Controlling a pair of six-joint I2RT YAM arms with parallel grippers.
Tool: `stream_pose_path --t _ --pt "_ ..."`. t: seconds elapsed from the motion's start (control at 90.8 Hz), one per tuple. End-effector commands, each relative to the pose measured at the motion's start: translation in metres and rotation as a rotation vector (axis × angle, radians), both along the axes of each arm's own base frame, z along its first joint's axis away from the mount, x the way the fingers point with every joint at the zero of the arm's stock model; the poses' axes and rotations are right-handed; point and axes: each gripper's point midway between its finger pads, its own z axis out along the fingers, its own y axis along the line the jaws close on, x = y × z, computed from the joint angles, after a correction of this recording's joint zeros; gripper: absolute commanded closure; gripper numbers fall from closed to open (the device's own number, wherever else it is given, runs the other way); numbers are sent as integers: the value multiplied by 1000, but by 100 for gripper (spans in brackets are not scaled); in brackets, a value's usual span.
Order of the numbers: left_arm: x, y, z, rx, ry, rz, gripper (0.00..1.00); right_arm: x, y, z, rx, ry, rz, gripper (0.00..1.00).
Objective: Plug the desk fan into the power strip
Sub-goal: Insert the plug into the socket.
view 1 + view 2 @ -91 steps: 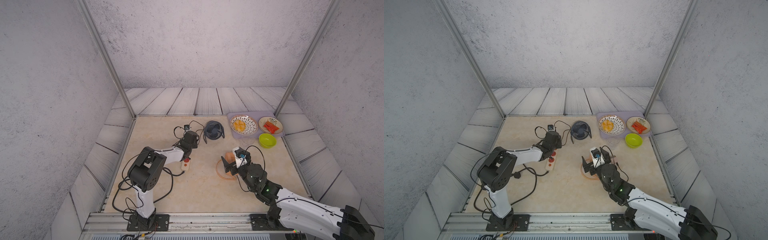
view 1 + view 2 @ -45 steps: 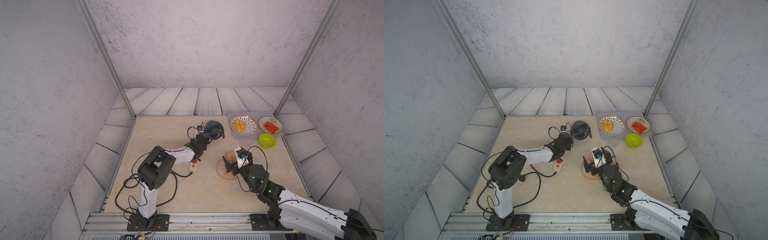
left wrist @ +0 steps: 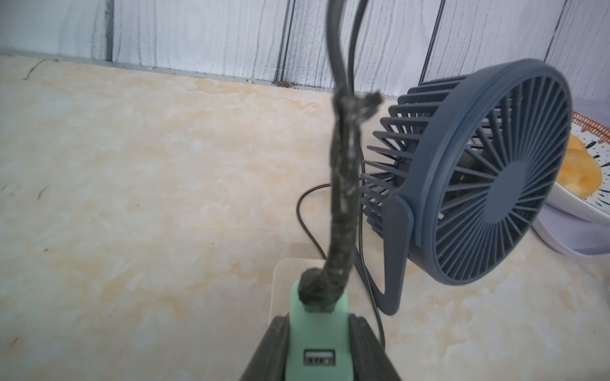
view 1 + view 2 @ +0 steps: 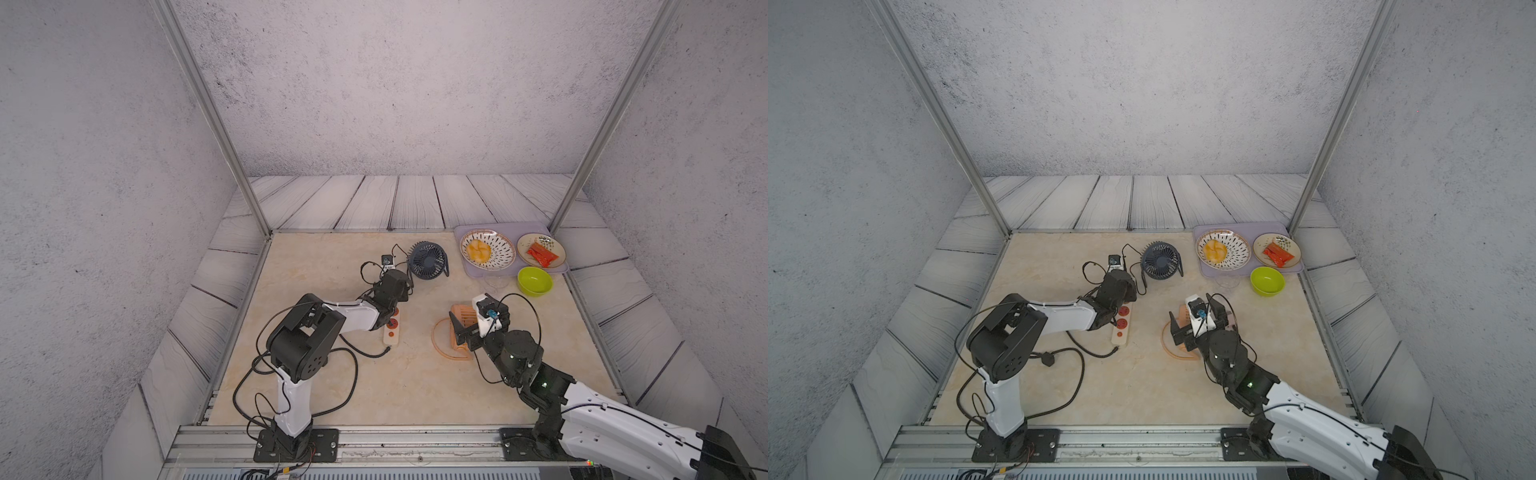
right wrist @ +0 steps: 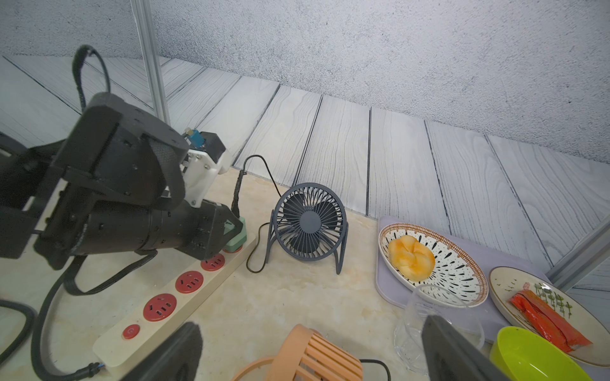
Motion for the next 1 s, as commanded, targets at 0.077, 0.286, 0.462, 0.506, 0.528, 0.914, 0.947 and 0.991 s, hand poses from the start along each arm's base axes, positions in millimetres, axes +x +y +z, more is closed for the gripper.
stream_pose_path --t 0.077,0.286,0.462,0.506,0.528,0.914,0.947,0.991 --pt "-89 38 -164 332 585 -83 100 0 -10 15 31 -22 -38 1" --pt "-92 31 -159 409 573 -110 100 1 -11 20 -3 -24 -42 1" --pt "-94 43 -134 438 540 -142 100 2 -9 29 -7 -32 -33 1" --pt "-95 49 -131 440 548 -141 100 2 -9 30 -13 -33 -30 1" --pt "-95 51 -130 440 552 -141 100 2 -9 31 -14 -34 -30 1" --pt "-86 44 -105 431 524 -163 75 -2 -15 49 41 -49 -36 1" --pt "-84 43 -97 421 505 -168 70 -3 -16 49 44 -52 -39 1" --pt "-80 42 -83 396 479 -170 63 -4 -18 51 48 -56 -41 1"
